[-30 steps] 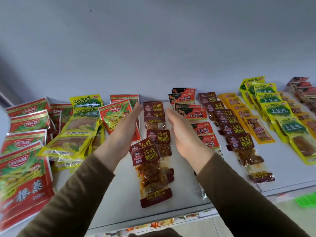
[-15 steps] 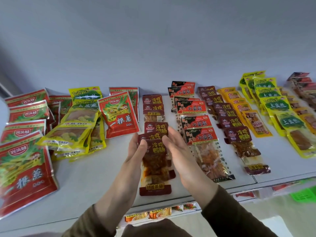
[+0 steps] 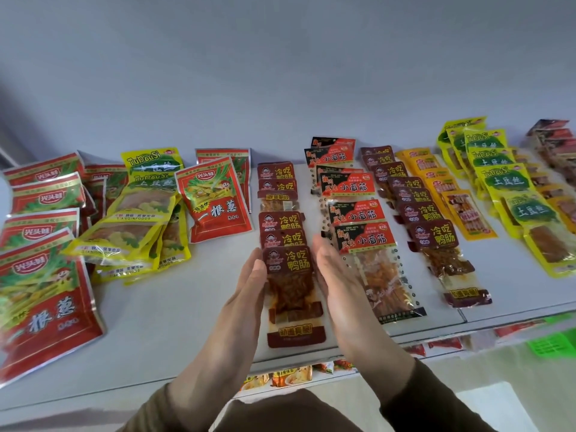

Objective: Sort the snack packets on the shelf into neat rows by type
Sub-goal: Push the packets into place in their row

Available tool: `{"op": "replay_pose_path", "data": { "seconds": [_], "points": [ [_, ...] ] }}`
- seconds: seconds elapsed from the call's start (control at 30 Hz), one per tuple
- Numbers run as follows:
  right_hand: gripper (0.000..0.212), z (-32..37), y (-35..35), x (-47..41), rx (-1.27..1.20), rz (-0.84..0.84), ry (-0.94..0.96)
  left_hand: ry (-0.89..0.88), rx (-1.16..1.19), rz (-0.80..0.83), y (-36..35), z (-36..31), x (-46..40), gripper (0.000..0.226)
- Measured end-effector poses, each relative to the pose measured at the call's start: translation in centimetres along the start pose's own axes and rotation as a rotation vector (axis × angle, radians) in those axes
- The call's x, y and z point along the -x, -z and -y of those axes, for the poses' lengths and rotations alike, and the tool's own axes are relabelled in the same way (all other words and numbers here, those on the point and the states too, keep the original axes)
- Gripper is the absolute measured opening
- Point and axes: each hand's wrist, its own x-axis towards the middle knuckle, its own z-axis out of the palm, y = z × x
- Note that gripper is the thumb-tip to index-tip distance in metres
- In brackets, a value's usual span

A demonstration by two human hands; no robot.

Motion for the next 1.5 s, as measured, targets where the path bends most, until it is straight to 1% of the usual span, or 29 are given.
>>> {"op": "replay_pose_path", "data": {
  "seconds": [0.03, 0.07, 0.13, 0.2, 0.27, 0.33, 0.43, 0.47, 0.57, 0.63, 0.67, 0.73, 0.77, 0.83, 0.9, 0.97, 1.03, 1.1, 1.17, 1.23, 1.3, 1.4, 1.43, 1.5],
  "points": [
    [0.047, 0.0, -0.1, 0.2, 0.007, 0.014, 0.002, -0.001, 0.001, -0.018, 0.0, 0.6, -0.2, 0.037],
    [0.046, 0.1, -0.2, 0.2, 0.015, 0.019, 0.007, 0.0, -0.019, -0.038, -0.2, 0.5, -0.5, 0.034],
    [0.047, 0.3, -0.3, 0.1, 0.026, -0.002, 0.016, 0.009, -0.065, -0.09, -1.2, -0.8, 0.3, 0.035],
    [0.05, 0.6, -0.3, -0.3, 0.032, -0.043, 0.021, -0.097, -0.055, -0.036, -0.8, -1.3, 1.4, 0.049],
    [0.051, 0.9, -0.6, -0.7, 0.052, -0.064, 0.026, -0.185, -0.092, 0.046, -0.6, -1.7, 1.4, 0.047],
    [0.054, 1.0, -0.9, -0.9, 0.089, -0.062, 0.033, -0.168, -0.083, 0.054, -1.1, -2.2, 0.9, 0.049],
    [0.057, 1.8, -1.2, -1.1, 0.142, -0.034, 0.004, -0.161, -0.152, 0.15, -2.1, -2.8, 2.4, 0.075],
    [0.058, 2.3, -1.1, -1.4, 0.161, -0.032, 0.001, -0.17, -0.144, 0.145, -2.0, -2.9, 2.5, 0.077],
    [0.057, 4.3, -1.1, -3.2, 0.166, -0.054, -0.019, -0.254, -0.158, 0.091, -2.5, -5.4, 1.9, 0.065],
    [0.054, 5.5, -1.7, -5.0, 0.131, -0.054, -0.04, -0.255, -0.179, 0.054, -3.1, -7.3, -0.2, 0.051],
    [0.053, 6.0, -2.1, -6.0, 0.122, -0.049, -0.047, -0.269, -0.194, 0.041, -3.3, -7.9, -1.3, 0.053],
    [0.053, 6.6, -2.6, -7.7, 0.135, -0.058, -0.052, -0.271, -0.193, 0.032, -3.8, -8.4, -3.2, 0.07],
    [0.053, 6.8, -2.9, -8.4, 0.15, -0.071, -0.053, -0.262, -0.193, 0.028, -4.0, -8.5, -3.9, 0.073],
    [0.054, 6.8, -3.3, -9.5, 0.178, -0.089, -0.043, -0.246, -0.186, 0.018, -4.2, -8.4, -5.1, 0.07],
    [0.059, 6.6, -3.7, -10.2, 0.202, -0.105, -0.039, -0.242, -0.177, -0.016, -4.4, -8.3, -5.6, 0.069],
    [0.062, 6.2, -3.9, -10.5, 0.201, -0.115, -0.032, -0.237, -0.174, -0.05, -4.3, -8.2, -6.1, 0.078],
    [0.062, 6.0, -3.8, -10.8, 0.19, -0.116, -0.015, -0.213, -0.153, -0.031, -4.3, -8.2, -6.4, 0.08],
    [0.062, 6.1, -3.8, -10.9, 0.185, -0.12, -0.001, -0.186, -0.121, 0.003, -4.3, -8.4, -6.4, 0.073],
    [0.064, 6.0, -3.8, -11.1, 0.196, -0.124, -0.003, -0.166, -0.073, 0.007, -4.4, -8.6, -6.1, 0.062],
    [0.064, 6.3, -3.6, -11.0, 0.2, -0.109, 0.004, -0.162, -0.043, 0.009, -4.3, -8.9, -5.7, 0.056],
    [0.06, 6.7, -3.1, -10.3, 0.185, -0.091, 0.029, -0.207, -0.064, 0.02, -4.0, -9.0, -4.9, 0.053],
    [0.062, 6.8, -1.9, -8.2, 0.149, -0.066, 0.037, -0.274, -0.1, 0.007, -3.1, -8.3, -2.5, 0.035],
    [0.063, 6.6, -1.6, -7.3, 0.138, -0.052, 0.031, -0.281, -0.095, 0.004, -2.6, -7.7, -1.6, 0.036],
    [0.061, 5.8, -1.0, -5.3, 0.141, -0.03, 0.043, -0.278, -0.103, 0.003, -2.0, -6.0, 0.1, 0.061]
  ]
}}
